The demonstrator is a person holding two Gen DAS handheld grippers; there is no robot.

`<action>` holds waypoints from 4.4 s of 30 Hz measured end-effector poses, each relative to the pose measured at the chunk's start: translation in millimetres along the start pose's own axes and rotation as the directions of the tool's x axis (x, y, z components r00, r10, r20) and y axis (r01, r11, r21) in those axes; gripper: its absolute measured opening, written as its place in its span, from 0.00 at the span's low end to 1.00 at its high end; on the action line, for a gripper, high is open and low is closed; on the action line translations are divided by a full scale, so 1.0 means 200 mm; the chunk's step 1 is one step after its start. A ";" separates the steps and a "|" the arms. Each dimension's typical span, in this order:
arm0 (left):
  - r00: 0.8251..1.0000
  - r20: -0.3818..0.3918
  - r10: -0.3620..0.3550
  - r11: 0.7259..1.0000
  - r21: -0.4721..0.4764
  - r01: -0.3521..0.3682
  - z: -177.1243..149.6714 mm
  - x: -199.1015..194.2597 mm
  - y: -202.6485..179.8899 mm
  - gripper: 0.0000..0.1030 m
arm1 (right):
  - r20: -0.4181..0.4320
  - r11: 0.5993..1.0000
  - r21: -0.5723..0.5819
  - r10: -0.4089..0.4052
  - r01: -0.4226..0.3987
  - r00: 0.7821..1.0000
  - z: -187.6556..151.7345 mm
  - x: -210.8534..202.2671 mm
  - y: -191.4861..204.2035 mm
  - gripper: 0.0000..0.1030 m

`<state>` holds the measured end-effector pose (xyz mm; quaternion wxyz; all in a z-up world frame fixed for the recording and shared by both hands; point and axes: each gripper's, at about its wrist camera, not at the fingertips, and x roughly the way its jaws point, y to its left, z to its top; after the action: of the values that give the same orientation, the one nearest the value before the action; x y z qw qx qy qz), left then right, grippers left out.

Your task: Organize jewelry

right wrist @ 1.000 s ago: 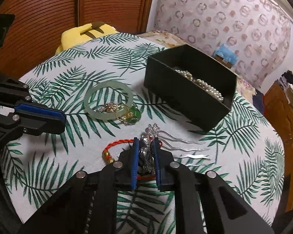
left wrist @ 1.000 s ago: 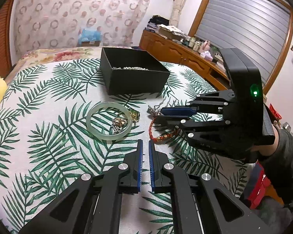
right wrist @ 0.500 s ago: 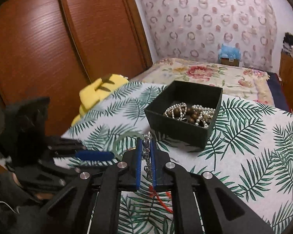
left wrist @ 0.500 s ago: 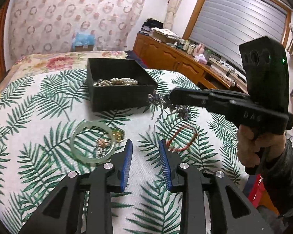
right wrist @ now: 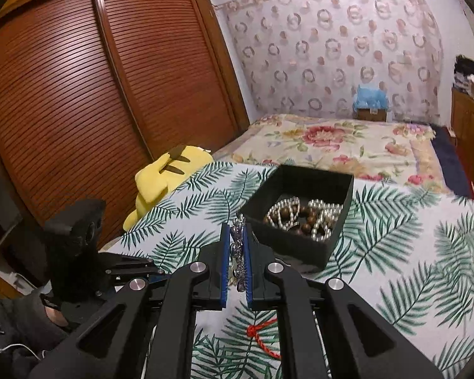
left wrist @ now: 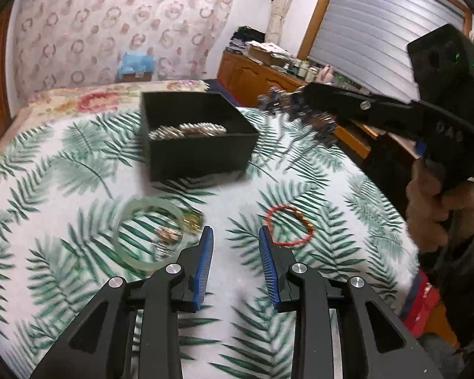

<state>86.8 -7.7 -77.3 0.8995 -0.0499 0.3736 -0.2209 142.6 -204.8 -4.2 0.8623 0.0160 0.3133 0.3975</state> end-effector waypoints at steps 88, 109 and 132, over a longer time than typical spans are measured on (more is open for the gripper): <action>0.989 -0.130 0.064 0.997 0.061 -0.057 0.20 0.21 0.21 0.43 | -0.310 0.973 -0.182 -0.195 0.143 0.931 -0.42 0.27 -0.20 0.24; 0.977 -0.206 0.058 0.985 0.174 -0.022 0.18 0.38 0.17 0.01 | -0.237 0.968 -0.198 -0.197 0.152 0.951 -0.34 0.22 -0.21 0.04; 0.999 0.047 -0.023 0.991 0.133 0.016 0.49 0.04 0.05 0.01 | -0.038 0.959 -0.220 -0.189 0.177 0.981 0.00 0.14 -0.13 0.04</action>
<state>164.6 -9.1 -14.8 0.9074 0.0009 0.3357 -0.2527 173.5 -202.8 -25.1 0.8824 -0.1185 0.2936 0.3479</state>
